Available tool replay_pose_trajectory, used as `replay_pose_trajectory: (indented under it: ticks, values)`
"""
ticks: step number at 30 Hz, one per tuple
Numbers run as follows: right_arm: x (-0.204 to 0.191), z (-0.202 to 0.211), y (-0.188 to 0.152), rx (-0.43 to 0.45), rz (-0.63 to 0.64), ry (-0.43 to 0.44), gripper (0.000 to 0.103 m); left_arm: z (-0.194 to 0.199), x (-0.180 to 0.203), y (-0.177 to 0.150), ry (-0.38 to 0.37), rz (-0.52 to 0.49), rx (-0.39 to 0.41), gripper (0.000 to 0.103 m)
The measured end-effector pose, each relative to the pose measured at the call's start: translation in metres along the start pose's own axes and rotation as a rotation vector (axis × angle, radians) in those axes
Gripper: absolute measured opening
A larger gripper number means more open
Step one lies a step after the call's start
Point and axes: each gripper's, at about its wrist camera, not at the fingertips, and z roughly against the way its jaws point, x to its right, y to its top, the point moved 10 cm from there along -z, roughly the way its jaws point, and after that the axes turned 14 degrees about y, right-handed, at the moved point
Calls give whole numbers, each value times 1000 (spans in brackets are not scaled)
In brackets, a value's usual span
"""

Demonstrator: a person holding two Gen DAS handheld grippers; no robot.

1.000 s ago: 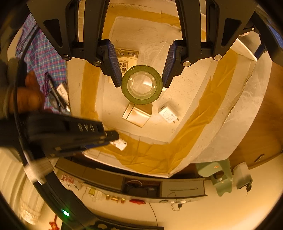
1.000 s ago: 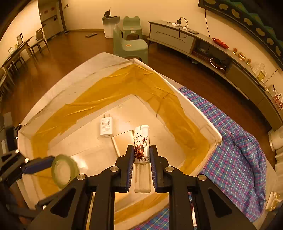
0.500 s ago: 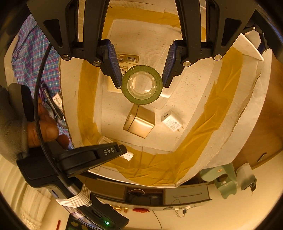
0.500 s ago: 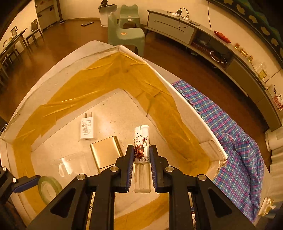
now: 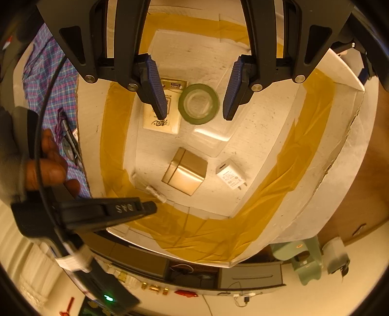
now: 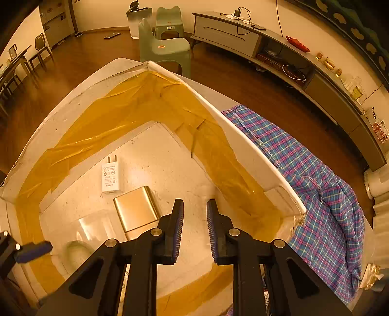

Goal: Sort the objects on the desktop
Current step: 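Open the left tool to drop the green tape roll while right tool drops the bottle, then move both tools back over the remaining items on the plaid sheet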

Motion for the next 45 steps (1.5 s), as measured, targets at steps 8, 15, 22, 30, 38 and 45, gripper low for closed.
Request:
replay_pose_trajectory:
  ticks: [8,15,22,30,38,45]
  values:
    - [-20,16,-12,5,10,41,32,4,-3,1,-42,33,-9,50]
    - [-32,29,-25,9,30,67,34,14,-3,2,-50,33,11,50]
    - [-50,69,-42,110,68,96,43,36,-8,8,-71,65,68,50]
    - [-62,115,-76,243,48,184,44,61,1,6,-90,64,125,50]
    - [-42,152,-120,343,10,170,47,64,61,-23,-116,-120,81,50]
    - [-20,155,-160,347,-15,138,47,48,116,-49,-58,-284,30,51]
